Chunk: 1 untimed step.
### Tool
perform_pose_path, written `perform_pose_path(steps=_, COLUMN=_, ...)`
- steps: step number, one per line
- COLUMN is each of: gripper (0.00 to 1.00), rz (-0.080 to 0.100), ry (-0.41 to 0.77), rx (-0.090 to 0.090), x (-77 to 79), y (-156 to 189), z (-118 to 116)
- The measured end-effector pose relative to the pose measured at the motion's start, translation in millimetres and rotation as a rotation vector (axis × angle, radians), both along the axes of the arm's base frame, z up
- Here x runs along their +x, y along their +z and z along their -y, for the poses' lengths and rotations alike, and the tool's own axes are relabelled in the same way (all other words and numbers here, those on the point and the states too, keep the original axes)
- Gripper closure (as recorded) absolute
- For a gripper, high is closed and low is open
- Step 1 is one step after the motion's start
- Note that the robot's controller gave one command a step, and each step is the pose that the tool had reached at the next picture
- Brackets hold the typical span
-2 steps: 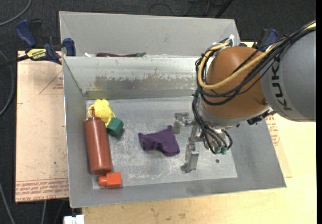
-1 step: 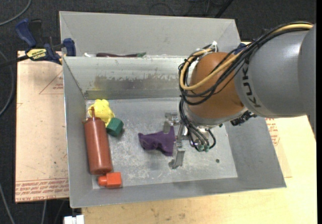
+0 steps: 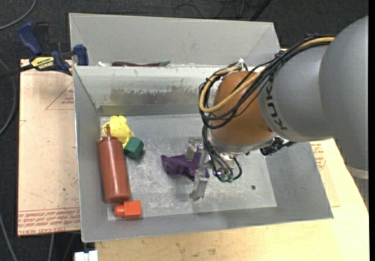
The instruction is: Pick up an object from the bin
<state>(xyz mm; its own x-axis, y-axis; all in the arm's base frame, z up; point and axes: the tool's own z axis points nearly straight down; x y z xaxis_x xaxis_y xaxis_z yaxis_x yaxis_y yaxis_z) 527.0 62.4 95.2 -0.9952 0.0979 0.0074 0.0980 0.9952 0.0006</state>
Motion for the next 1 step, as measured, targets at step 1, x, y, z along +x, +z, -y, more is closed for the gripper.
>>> perform_pose_path(steps=1, gripper=0.00, rz=0.009, ry=0.048, rx=0.001, x=0.9, y=24.8, z=-10.4)
